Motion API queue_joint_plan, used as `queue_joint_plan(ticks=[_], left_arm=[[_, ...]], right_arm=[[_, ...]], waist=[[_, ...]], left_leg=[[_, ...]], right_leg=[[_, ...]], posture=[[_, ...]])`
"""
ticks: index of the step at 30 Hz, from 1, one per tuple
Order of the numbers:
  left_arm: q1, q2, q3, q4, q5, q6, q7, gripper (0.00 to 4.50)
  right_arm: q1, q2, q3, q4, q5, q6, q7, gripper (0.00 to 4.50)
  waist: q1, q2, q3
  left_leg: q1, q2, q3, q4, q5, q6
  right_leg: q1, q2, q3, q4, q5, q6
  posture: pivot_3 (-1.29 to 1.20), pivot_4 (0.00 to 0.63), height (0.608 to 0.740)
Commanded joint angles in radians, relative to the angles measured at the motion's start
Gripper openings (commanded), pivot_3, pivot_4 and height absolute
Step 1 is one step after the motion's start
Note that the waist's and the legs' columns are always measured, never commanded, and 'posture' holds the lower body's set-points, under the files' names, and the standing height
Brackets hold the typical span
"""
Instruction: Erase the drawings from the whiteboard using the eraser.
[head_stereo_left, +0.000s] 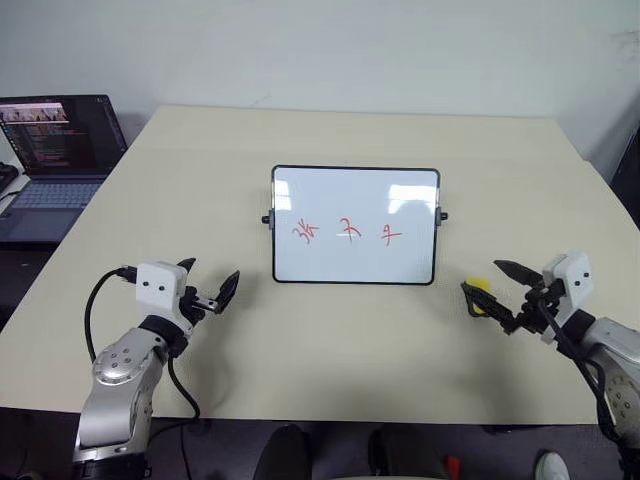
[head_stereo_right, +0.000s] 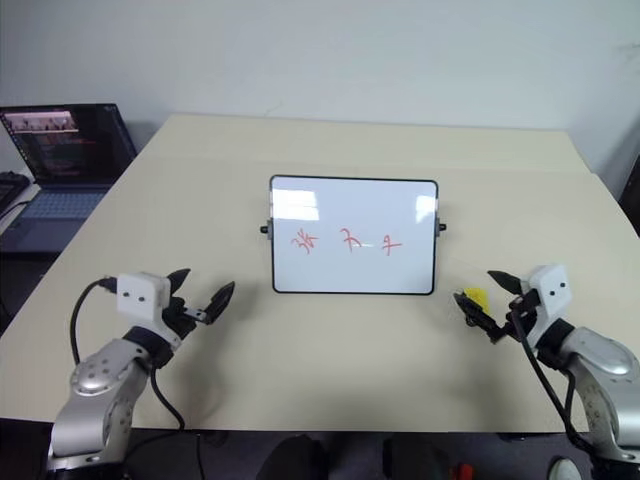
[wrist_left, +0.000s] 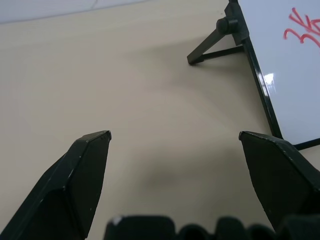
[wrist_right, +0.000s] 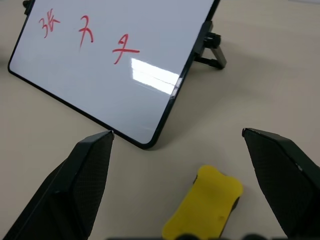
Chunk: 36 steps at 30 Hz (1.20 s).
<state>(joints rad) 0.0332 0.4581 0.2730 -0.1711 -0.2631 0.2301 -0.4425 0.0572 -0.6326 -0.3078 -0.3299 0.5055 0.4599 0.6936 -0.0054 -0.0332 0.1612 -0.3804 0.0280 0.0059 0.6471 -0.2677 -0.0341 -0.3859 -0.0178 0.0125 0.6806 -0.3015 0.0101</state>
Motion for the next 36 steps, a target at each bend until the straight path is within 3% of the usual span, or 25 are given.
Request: queue_joint_plan(ticks=[1,11,18,26,36], left_arm=[[-0.021,0.0,0.002,0.025,0.022,-0.019,0.023,4.47],[-0.049,0.038,0.037,0.037,-0.038,0.029,-0.041,4.47],[-0.06,0.171,0.081,0.044,-0.118,0.069,-0.194,4.47],[-0.069,0.365,0.013,-0.036,-0.187,0.139,-0.456,4.47],[-0.275,0.38,-0.118,-0.095,-0.244,0.172,-0.601,4.47]], right_arm=[[-0.014,-0.015,-0.016,0.001,-0.01,-0.001,-0.014,4.5],[-0.049,0.009,-0.028,-0.087,0.034,0.057,-0.087,4.5],[-0.042,0.005,-0.023,-0.183,0.07,0.158,-0.147,4.5],[-0.069,-0.003,-0.072,-0.31,0.117,0.379,-0.317,4.5],[-0.078,0.025,-0.009,-0.279,0.025,0.445,-0.447,4.5]], waist=[[0.0,0.0,0.0],[0.0,0.0,0.0],[-0.001,0.0,0.0],[-0.001,0.001,0.001],[0.0,0.001,0.001]], left_leg=[[0.0,0.0,0.0,0.0,0.0,0.0],[0.0,0.0,-0.001,0.0,0.0,0.0],[0.0,0.0,0.0,0.0,0.0,0.0],[-0.001,0.0,0.0,-0.001,0.0,0.0],[-0.001,0.0,0.0,-0.001,0.0,0.0]], right_leg=[[0.0,0.0,0.0,0.0,0.0,0.0],[0.0,0.0,-0.001,0.0,0.0,0.0],[0.0,0.0,-0.001,0.0,0.0,0.0],[-0.001,0.0,-0.001,-0.001,0.0,0.0],[-0.002,0.001,0.0,0.0,0.0,0.0]], posture=[[0.0,0.15,0.74],[0.0,0.15,0.74],[0.0,0.15,0.74],[0.0,0.15,0.74],[0.0,0.15,0.74]])
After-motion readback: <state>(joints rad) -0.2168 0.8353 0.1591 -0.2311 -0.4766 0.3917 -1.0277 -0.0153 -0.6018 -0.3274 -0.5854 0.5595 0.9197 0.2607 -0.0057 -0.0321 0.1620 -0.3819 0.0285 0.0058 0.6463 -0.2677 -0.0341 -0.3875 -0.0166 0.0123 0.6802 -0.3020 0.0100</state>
